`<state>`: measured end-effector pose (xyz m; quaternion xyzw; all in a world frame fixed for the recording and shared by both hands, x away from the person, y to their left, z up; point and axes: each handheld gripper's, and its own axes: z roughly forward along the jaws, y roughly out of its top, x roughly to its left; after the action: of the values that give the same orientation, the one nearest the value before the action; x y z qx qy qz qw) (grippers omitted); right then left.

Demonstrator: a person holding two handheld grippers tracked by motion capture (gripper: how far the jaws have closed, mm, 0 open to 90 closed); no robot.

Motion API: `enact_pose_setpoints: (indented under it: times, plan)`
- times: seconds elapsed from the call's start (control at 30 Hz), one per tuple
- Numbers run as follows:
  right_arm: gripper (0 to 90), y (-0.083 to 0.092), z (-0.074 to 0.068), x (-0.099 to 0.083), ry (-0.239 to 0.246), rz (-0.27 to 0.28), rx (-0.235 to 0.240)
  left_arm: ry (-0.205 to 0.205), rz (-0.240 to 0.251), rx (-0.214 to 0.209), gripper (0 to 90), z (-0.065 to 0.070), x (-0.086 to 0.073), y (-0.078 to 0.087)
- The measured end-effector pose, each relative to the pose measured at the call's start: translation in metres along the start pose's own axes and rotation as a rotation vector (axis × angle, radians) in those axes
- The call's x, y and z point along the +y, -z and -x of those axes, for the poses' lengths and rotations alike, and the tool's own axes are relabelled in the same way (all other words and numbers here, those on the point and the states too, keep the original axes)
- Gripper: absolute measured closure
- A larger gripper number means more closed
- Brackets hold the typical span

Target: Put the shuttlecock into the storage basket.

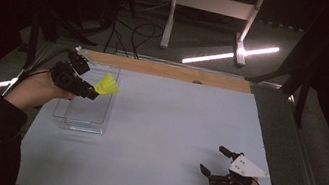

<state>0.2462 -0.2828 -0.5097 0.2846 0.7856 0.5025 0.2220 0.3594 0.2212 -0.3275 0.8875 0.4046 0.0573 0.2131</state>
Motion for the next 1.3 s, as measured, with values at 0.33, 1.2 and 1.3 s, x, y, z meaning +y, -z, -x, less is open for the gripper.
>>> enact_pose_setpoints:
  times: [0.33, 1.2, 1.3]
  plan:
    - [8.6, -0.001, 0.000, 0.000, -0.004, -0.007, 0.005, 0.118, 0.024, 0.069, 64.8, -0.030, -0.021, 0.017]
    - [8.6, -0.001, -0.001, 0.000, 0.002, -0.008, 0.007, 0.259, -0.056, 0.133, 65.0, -0.053, -0.058, -0.012]
    - [8.6, -0.001, 0.000, 0.000, 0.001, -0.008, 0.008, 0.264, -0.058, 0.135, 65.0, -0.054, -0.062, -0.018]
